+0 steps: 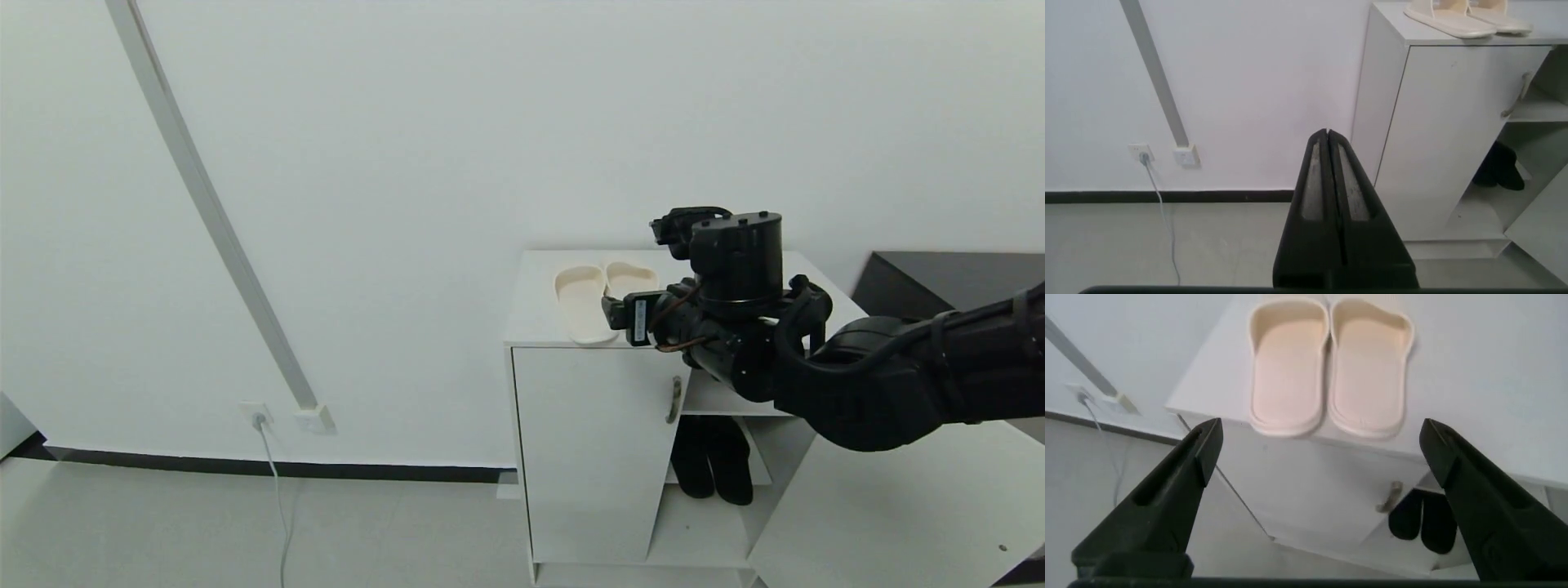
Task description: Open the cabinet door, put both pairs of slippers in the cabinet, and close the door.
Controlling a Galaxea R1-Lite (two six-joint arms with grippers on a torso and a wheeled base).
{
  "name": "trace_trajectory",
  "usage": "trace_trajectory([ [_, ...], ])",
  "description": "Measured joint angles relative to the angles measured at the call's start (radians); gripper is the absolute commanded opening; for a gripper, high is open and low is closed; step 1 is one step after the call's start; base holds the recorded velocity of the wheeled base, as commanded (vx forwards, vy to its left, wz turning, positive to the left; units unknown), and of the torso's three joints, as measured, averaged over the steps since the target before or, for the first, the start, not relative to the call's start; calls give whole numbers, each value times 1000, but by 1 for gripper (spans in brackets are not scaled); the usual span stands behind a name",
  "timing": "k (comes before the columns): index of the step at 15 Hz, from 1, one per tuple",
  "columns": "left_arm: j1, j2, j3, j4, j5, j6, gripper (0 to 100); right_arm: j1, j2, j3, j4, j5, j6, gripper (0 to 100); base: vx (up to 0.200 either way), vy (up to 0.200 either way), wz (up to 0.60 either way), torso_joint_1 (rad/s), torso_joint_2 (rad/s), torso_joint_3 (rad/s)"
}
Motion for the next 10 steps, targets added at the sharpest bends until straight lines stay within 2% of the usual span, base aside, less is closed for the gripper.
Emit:
trace_trajectory([
  [9, 0, 0, 0, 0, 2, -2, 0, 22, 44, 31, -40, 4, 3, 100, 200, 0, 0, 7, 2, 0],
  [10, 0, 0, 0, 0, 6, -3, 0, 24, 57, 42, -68, 10, 2, 100, 0, 0, 0, 0, 0, 0],
])
